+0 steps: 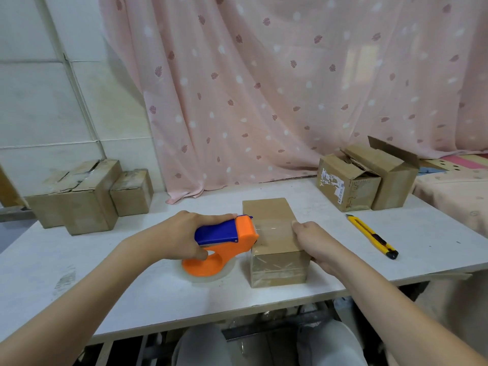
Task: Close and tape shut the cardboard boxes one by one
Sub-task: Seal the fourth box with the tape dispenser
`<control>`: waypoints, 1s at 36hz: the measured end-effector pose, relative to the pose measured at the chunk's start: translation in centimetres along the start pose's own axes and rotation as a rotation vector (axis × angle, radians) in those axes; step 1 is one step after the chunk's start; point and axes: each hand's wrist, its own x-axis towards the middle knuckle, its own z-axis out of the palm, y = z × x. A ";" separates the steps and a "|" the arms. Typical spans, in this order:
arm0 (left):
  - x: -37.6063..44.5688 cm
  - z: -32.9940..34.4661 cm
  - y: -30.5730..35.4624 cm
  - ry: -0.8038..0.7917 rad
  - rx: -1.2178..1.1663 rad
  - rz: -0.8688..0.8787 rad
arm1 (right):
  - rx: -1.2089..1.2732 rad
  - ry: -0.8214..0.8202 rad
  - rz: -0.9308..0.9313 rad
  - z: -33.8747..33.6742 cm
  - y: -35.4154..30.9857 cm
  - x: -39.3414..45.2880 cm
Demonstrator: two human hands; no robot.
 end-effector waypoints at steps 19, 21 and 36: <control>-0.3 -0.2 0.2 -0.021 0.033 0.003 | -1.057 0.032 -0.645 2.4 -1.5 -5.7; -0.3 -0.4 0.3 -0.025 0.034 0.000 | -1.104 0.033 -0.633 2.4 -1.3 -5.8; -3.7 -1.8 -3.3 -0.060 0.042 -0.069 | -1.076 -0.016 -0.573 2.3 -1.7 -6.1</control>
